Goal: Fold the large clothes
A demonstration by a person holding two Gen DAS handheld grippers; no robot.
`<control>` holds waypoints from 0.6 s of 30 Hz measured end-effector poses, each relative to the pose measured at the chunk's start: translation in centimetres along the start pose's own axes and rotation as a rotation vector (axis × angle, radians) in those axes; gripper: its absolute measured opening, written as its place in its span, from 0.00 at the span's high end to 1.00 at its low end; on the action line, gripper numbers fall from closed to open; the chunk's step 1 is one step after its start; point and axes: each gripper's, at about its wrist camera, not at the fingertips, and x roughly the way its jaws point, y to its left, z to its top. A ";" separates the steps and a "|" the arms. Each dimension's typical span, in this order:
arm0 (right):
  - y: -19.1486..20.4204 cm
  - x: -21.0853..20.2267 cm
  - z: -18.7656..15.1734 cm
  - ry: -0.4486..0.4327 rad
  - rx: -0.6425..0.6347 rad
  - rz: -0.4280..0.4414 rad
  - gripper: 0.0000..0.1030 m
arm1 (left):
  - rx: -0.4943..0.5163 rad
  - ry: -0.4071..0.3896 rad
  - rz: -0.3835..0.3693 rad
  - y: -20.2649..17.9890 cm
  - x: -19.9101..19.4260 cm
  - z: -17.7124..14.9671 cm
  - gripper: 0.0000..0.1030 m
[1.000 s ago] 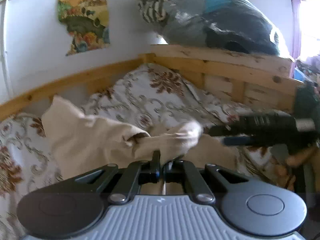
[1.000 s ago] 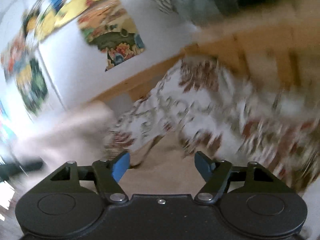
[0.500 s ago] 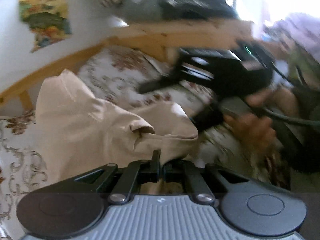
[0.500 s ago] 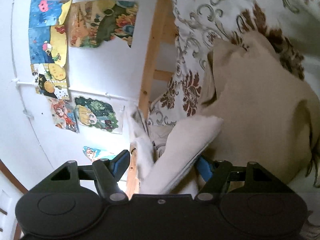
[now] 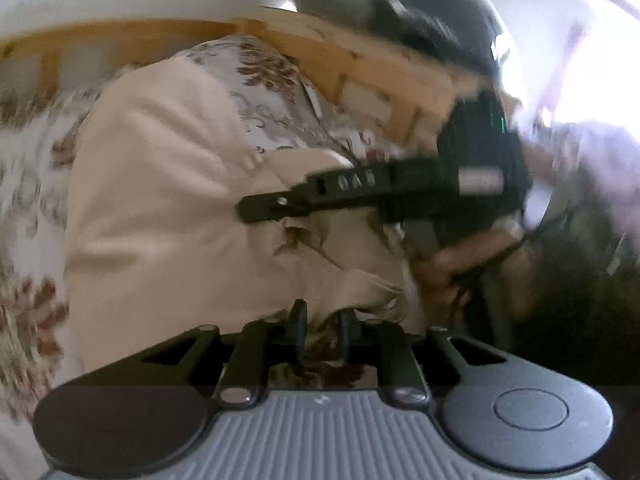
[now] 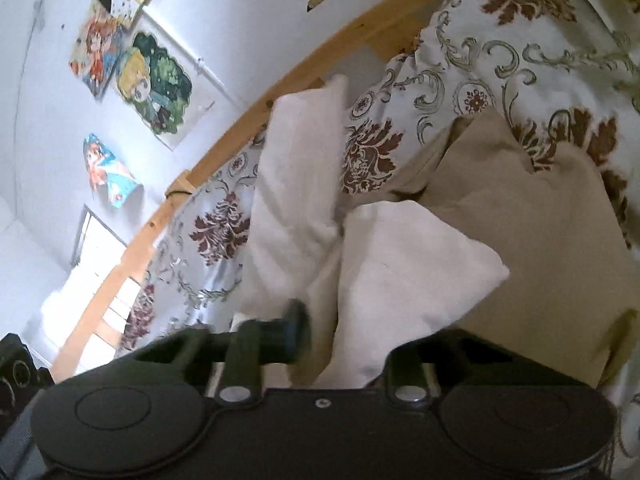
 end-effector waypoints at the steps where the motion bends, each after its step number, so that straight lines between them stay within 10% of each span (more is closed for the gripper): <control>1: 0.3 0.0 -0.1 -0.003 -0.022 -0.016 0.86 | -0.050 -0.030 -0.013 0.8 -1.0 -0.2 0.63; 3: 0.7 -0.1 -0.2 -0.012 -0.054 -0.041 0.87 | -0.118 -0.140 0.049 2.2 -3.2 -0.7 0.41; 8: 2.2 0.1 0.1 -0.043 -0.138 -0.091 0.89 | -0.293 -0.282 0.184 6.9 -6.6 -0.8 0.35; 18: 6.6 -2.4 0.0 -0.143 -0.556 -0.300 0.96 | -0.329 -0.153 0.292 10.1 -1.9 2.6 0.34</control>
